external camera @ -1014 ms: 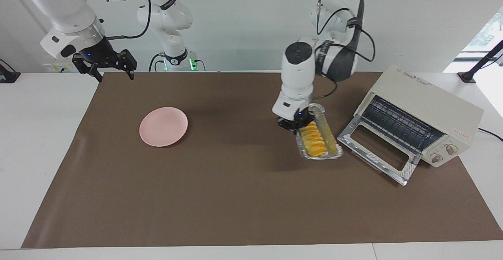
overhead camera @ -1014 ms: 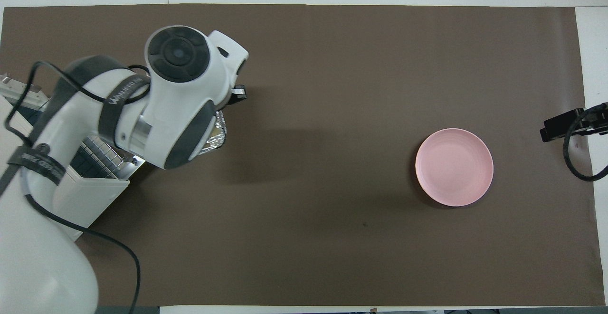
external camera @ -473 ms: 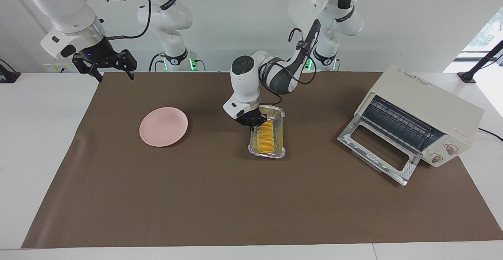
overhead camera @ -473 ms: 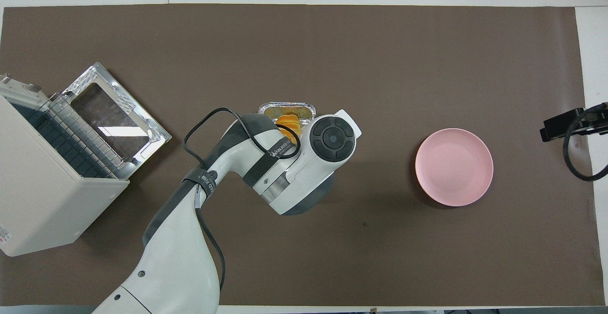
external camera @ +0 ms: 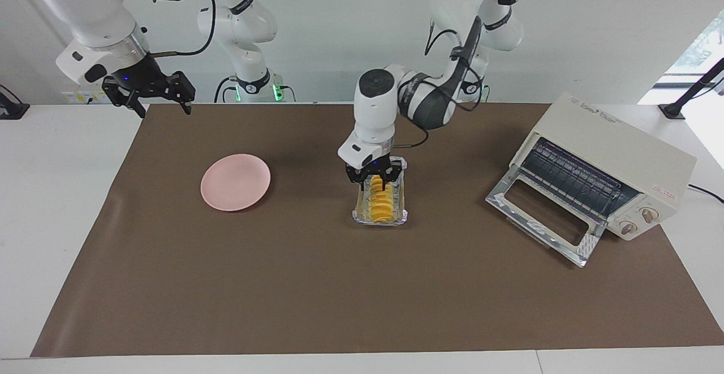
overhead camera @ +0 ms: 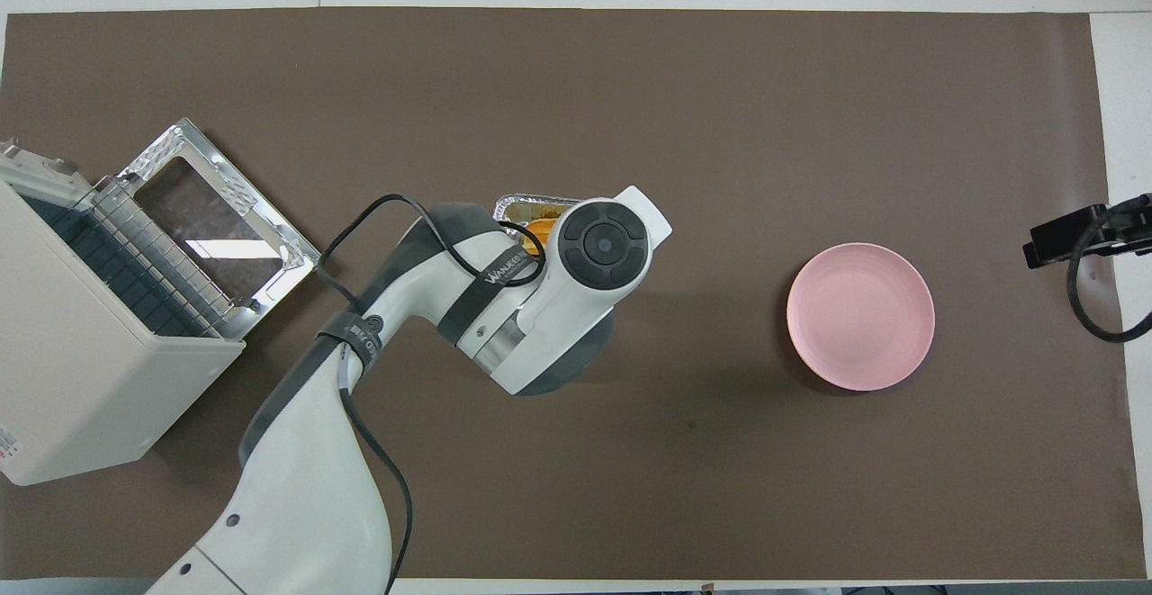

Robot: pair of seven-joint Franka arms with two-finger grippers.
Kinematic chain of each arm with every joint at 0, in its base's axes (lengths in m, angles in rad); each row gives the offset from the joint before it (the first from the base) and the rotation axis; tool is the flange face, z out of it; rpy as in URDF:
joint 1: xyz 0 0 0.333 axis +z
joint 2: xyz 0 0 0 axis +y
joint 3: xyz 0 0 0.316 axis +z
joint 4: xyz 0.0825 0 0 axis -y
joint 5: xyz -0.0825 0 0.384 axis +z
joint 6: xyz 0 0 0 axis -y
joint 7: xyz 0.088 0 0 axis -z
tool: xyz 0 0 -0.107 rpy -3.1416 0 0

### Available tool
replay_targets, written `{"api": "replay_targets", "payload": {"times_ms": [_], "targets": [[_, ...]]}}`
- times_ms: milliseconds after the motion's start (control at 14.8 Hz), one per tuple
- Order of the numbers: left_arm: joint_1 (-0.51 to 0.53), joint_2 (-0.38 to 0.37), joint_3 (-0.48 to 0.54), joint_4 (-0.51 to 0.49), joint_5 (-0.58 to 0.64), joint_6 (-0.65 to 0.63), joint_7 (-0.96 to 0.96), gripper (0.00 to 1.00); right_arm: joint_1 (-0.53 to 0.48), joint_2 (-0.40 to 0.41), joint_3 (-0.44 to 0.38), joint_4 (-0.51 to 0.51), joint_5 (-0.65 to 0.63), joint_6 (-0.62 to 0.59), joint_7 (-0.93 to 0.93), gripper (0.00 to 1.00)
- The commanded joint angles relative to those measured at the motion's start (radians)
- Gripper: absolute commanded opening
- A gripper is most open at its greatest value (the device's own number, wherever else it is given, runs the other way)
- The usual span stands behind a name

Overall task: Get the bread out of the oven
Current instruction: 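Pull the foil tray out of the oven with the left gripper, then set the tray on the table while the right gripper reaches forward, then grasp the foil tray edge with the right gripper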

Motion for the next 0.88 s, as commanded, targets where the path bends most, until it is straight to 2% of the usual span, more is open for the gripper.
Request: {"api": "replay_targets", "payload": {"times_ms": [0, 203, 405, 473, 676, 811], "targets": [[0.16, -0.165, -0.005, -0.035, -0.041, -0.145, 0.037, 1.0, -0.013, -0.026, 0.015, -0.024, 0.006, -0.026, 0.0, 1.0], [0.309, -0.245, -0.003, -0.033, -0.044, -0.265, 0.159, 1.0, 0.014, -0.043, 0.033, -0.076, 0.03, 0.067, 0.02, 1.0], [0.453, -0.279, -0.003, -0.046, -0.043, -0.39, 0.316, 1.0, 0.135, -0.054, 0.035, -0.217, 0.033, 0.253, 0.191, 1.0], [0.475, -0.291, -0.003, -0.058, -0.041, -0.407, 0.351, 1.0, 0.187, -0.031, 0.035, -0.228, 0.04, 0.296, 0.271, 1.0], [0.539, -0.305, -0.001, -0.078, -0.039, -0.444, 0.401, 1.0, 0.347, 0.11, 0.035, -0.214, 0.062, 0.467, 0.558, 1.0], [0.562, -0.303, -0.001, -0.078, -0.039, -0.441, 0.408, 1.0, 0.446, 0.209, 0.035, -0.168, 0.066, 0.549, 0.699, 1.0]]}}
